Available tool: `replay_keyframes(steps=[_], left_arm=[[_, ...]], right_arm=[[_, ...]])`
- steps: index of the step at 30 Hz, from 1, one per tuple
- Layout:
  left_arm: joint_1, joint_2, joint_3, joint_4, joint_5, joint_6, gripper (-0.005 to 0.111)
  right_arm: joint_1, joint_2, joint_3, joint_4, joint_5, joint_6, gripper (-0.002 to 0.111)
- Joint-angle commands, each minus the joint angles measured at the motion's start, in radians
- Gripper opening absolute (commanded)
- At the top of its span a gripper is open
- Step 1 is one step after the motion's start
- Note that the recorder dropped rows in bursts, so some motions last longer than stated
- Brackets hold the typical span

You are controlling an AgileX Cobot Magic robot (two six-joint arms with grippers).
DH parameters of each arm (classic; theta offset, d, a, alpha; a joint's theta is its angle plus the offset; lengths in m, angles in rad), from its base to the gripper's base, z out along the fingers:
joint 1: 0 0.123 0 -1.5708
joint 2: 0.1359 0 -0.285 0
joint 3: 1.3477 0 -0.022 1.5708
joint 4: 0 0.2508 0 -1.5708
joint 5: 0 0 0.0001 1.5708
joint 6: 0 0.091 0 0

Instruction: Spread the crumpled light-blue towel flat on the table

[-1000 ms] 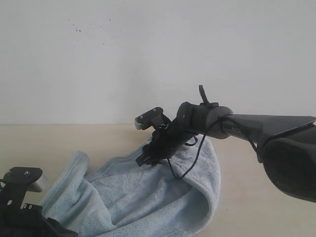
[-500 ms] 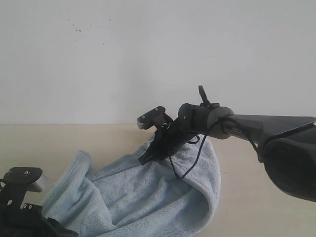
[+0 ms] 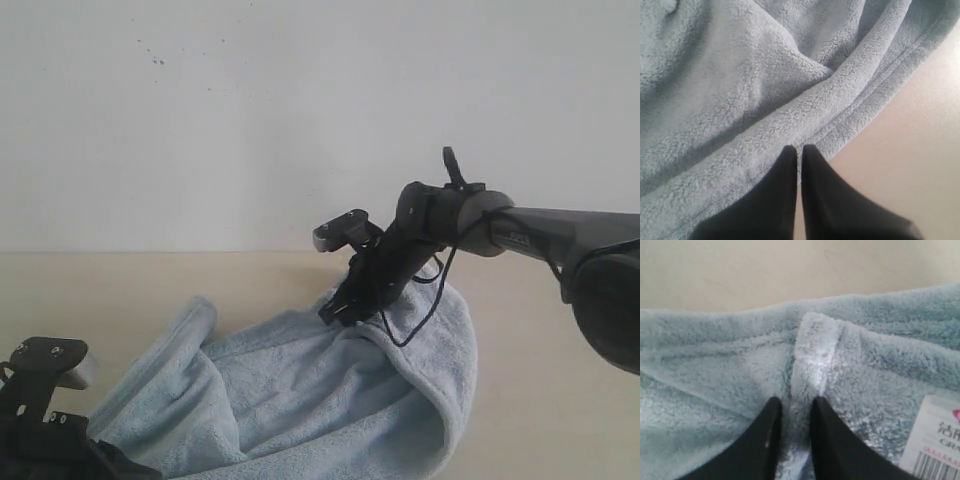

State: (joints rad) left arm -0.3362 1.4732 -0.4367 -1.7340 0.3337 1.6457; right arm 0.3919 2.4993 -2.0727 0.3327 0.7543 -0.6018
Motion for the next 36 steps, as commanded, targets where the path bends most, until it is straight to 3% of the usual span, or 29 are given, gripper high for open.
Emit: replay_keyframes(steps=[1,11,17,36], left_arm=[[0.003,0.0,-0.002,-0.01,0.013,0.012,0.004],[0.003,0.0,-0.002,-0.01,0.015,0.012,0.004],[0.003,0.0,-0.002,-0.01,0.024,0.016,0.004],[0.003,0.0,-0.002,-0.01,0.028,0.024,0.004]], right_arm=[[-0.034,-0.041,0.001,-0.011,0.09,-0.003,0.021],[-0.073,-0.079,0.001,-0.003,0.214,-0.007,0.023],[-0.071,-0.079,0.001,0.016,0.324,-0.025,0.052],[-0.06,-0.025,0.001,-0.029,0.309,0.027,0.051]])
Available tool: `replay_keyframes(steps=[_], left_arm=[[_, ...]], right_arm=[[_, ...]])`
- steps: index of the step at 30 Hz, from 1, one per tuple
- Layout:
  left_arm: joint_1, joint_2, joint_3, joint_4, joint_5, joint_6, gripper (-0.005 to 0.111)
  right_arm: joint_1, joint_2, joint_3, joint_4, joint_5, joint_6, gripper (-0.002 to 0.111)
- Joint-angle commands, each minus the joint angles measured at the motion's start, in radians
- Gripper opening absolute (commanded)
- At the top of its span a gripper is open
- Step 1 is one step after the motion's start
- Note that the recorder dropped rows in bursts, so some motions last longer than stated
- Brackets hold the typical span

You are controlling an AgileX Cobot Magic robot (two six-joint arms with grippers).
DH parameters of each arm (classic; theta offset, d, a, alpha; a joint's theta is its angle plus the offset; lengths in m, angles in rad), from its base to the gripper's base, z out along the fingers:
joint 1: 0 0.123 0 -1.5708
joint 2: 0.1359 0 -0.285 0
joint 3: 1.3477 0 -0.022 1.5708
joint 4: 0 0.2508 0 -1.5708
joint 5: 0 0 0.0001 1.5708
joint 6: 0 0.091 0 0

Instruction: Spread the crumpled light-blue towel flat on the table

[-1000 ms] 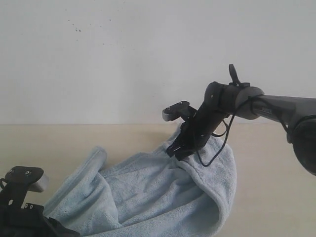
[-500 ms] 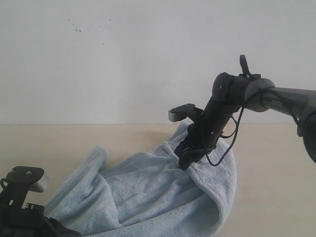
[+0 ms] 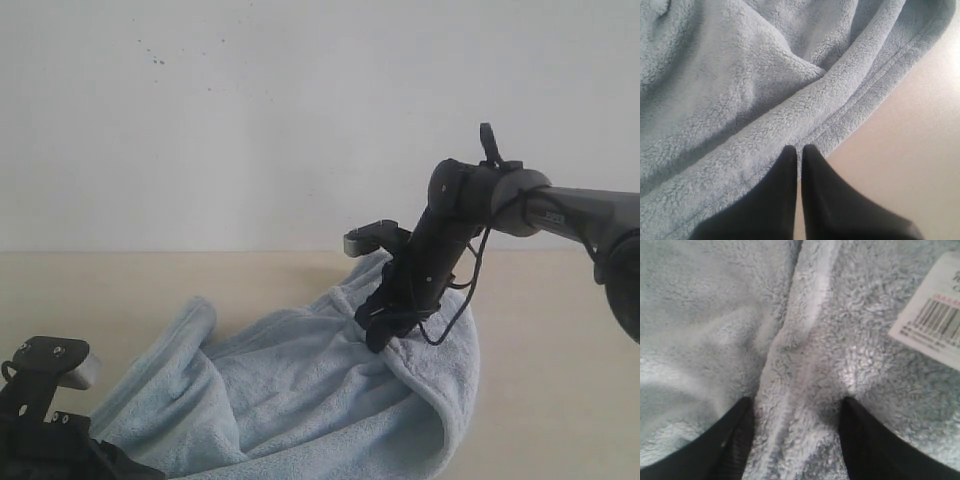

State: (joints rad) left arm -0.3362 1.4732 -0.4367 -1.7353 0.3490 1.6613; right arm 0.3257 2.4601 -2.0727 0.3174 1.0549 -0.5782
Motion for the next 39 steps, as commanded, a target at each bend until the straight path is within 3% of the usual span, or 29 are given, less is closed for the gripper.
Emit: replay_keyframes(steps=[1,7,10,19,29,33,39], left_arm=[[0.003,0.0,-0.002,-0.009,0.013,0.008,0.004],[0.003,0.0,-0.002,-0.009,0.013,0.008,0.004],[0.003,0.0,-0.002,-0.009,0.013,0.008,0.004],[0.003,0.0,-0.002,-0.009,0.015,0.016,0.004],[0.003,0.0,-0.002,-0.009,0.015,0.016,0.004],[0.003,0.0,-0.002,-0.009,0.015,0.016,0.004],[0.003,0.0,-0.002,-0.009,0.021,0.016,0.004]], right_arm=[[0.009,0.019,0.001,-0.014,0.007,0.004,0.048],[0.012,0.014,0.001,-0.014,-0.006,0.023,0.02],[0.005,0.007,0.001,0.002,0.021,0.012,0.013],[-0.087,-0.08,0.001,0.099,0.103,-0.04,0.016],[-0.303,-0.221,0.017,0.179,0.166,-0.062,0.016],[-0.421,-0.291,0.137,0.168,0.166,-0.061,0.016],[-0.596,-0.409,0.454,0.17,0.154,-0.137,0.016]])
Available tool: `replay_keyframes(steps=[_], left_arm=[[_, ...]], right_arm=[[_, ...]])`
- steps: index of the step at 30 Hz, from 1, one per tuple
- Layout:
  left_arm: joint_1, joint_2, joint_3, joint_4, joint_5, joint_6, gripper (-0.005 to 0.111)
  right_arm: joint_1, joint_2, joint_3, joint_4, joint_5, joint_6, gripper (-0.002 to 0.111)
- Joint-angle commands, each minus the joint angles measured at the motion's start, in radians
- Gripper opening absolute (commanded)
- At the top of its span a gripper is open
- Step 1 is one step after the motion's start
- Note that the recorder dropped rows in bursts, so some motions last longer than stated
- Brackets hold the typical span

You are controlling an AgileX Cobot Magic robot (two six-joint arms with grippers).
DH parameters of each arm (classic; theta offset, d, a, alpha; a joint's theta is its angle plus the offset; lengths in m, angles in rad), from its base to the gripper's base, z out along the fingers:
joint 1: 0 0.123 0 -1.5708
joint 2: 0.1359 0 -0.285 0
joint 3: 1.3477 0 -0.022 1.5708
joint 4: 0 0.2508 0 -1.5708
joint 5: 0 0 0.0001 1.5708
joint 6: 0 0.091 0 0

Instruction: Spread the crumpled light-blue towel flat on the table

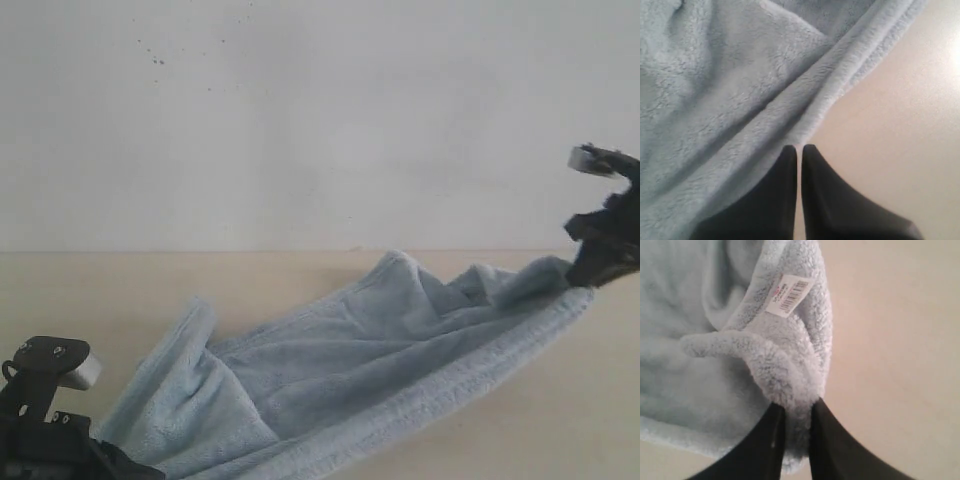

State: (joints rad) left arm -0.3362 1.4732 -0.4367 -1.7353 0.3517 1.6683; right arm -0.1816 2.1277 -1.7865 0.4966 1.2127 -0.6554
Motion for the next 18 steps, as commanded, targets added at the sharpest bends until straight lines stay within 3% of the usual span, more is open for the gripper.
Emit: replay_keyframes(steps=[1,6,10,13,18], left_arm=[[0.003,0.0,-0.002,-0.009,0.019,0.009,0.004],[0.003,0.0,-0.002,-0.009,0.019,0.009,0.004],[0.003,0.0,-0.002,-0.009,0.019,0.009,0.004],[0.003,0.0,-0.002,-0.009,0.019,0.009,0.004],[0.003,0.0,-0.002,-0.009,0.012,0.004,0.004]], right_arm=[[-0.111,-0.103,0.233,-0.007,-0.038,-0.072,0.016],[-0.186,-0.237,0.556,0.065,-0.166,-0.131,0.016],[-0.181,-0.364,0.777,0.158,-0.316,-0.183,0.017],[-0.176,-0.439,0.91,0.212,-0.389,-0.194,0.029],[-0.176,-0.53,1.015,0.257,-0.483,-0.184,0.059]])
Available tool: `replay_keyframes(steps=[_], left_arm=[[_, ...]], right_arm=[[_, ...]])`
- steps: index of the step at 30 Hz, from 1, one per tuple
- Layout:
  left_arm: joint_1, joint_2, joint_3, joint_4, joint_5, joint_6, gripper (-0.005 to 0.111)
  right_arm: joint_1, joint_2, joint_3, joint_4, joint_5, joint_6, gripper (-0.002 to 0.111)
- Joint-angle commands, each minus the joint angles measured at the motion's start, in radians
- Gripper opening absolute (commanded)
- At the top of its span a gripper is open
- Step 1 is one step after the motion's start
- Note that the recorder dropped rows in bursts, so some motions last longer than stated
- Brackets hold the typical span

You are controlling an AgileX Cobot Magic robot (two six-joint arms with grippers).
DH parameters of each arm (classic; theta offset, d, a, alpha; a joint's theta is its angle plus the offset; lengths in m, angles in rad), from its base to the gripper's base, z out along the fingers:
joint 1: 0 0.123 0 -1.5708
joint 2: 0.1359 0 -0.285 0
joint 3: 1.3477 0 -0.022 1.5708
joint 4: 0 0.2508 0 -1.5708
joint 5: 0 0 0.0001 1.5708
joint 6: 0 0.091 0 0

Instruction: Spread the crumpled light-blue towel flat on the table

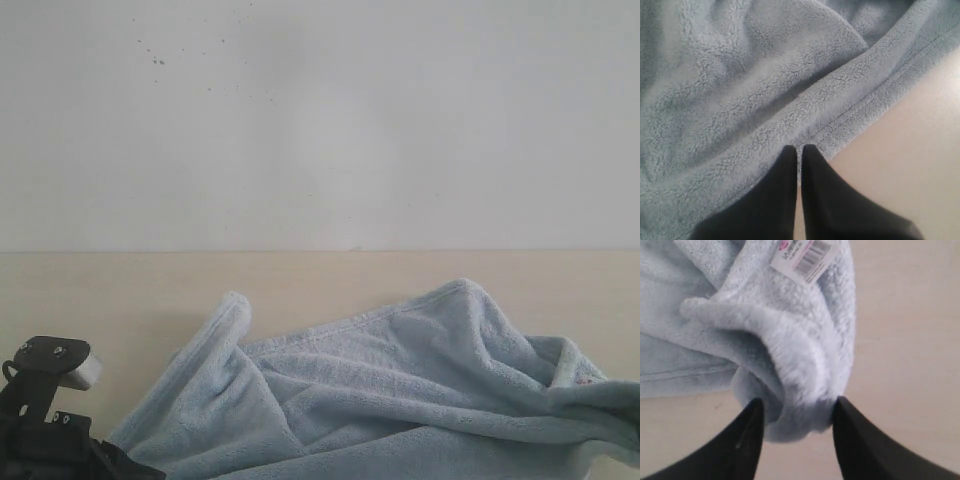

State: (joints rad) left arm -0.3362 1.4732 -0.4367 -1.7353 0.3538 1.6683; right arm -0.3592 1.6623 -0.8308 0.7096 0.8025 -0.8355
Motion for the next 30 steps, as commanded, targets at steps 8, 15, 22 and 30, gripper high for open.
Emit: replay_keyframes(steps=[8,15,22,30], left_arm=[[0.003,0.0,0.004,0.119,-0.049,-0.139,0.004],[0.003,0.0,0.072,0.216,-0.119,-0.266,0.004],[0.003,0.0,0.104,0.216,-0.238,-0.307,0.004],[0.003,0.028,0.095,0.184,-0.274,-0.307,0.004]], right_arm=[[0.002,-0.234,0.061,0.299,-0.054,-0.108,0.059],[0.013,-0.256,0.063,0.319,-0.035,-0.097,0.059],[0.098,-0.256,0.063,0.323,-0.047,-0.129,0.059],[0.116,-0.256,0.063,0.324,-0.109,-0.147,0.046]])
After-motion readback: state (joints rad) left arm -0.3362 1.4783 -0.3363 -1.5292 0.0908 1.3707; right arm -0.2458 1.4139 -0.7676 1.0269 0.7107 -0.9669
